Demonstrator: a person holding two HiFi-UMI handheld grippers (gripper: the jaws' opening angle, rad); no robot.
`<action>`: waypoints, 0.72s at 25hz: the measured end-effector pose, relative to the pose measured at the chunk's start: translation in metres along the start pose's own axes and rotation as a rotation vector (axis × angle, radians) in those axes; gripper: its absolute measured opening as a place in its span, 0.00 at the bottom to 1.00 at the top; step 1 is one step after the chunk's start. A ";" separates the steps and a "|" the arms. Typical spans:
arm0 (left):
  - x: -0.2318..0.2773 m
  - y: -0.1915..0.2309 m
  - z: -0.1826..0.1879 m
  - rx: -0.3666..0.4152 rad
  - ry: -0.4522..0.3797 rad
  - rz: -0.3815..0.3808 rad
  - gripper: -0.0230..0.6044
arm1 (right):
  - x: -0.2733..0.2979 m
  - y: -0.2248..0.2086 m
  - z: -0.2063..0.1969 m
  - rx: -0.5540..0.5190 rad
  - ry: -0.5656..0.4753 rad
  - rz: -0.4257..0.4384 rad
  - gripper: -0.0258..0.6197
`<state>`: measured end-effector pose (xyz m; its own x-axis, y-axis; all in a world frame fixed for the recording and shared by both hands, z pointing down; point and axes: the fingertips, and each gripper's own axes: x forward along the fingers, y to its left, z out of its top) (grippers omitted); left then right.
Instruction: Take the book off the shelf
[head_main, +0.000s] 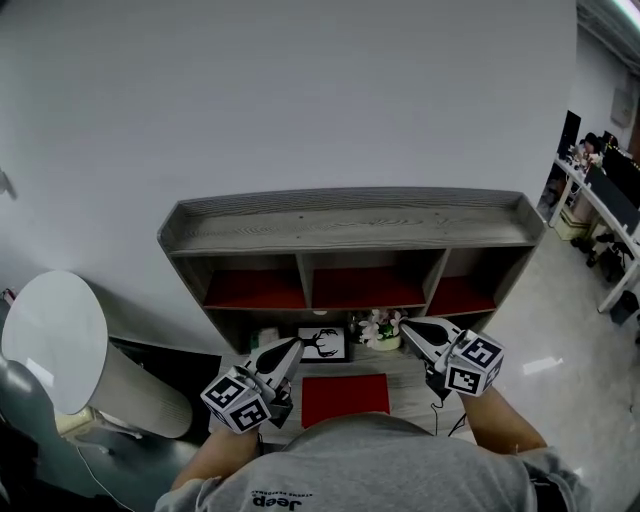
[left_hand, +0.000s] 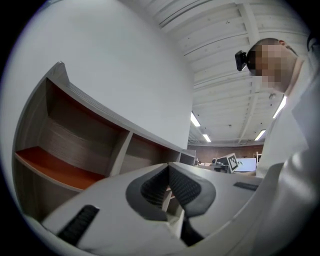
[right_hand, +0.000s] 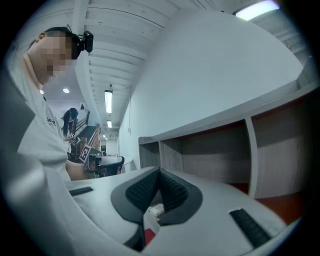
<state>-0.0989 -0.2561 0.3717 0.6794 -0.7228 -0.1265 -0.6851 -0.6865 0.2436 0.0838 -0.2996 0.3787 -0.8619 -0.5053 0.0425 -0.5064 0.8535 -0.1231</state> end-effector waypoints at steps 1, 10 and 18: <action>0.000 -0.003 -0.003 0.002 0.007 -0.002 0.06 | 0.000 0.000 -0.004 0.009 0.006 -0.001 0.04; 0.003 -0.009 -0.014 0.009 0.030 0.007 0.06 | -0.002 -0.002 -0.030 0.058 0.031 -0.007 0.04; 0.001 -0.009 -0.018 -0.006 0.040 0.011 0.06 | -0.002 0.001 -0.033 0.033 0.048 -0.008 0.04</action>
<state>-0.0869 -0.2491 0.3861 0.6821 -0.7262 -0.0852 -0.6909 -0.6783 0.2503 0.0838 -0.2932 0.4108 -0.8585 -0.5046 0.0914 -0.5128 0.8445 -0.1548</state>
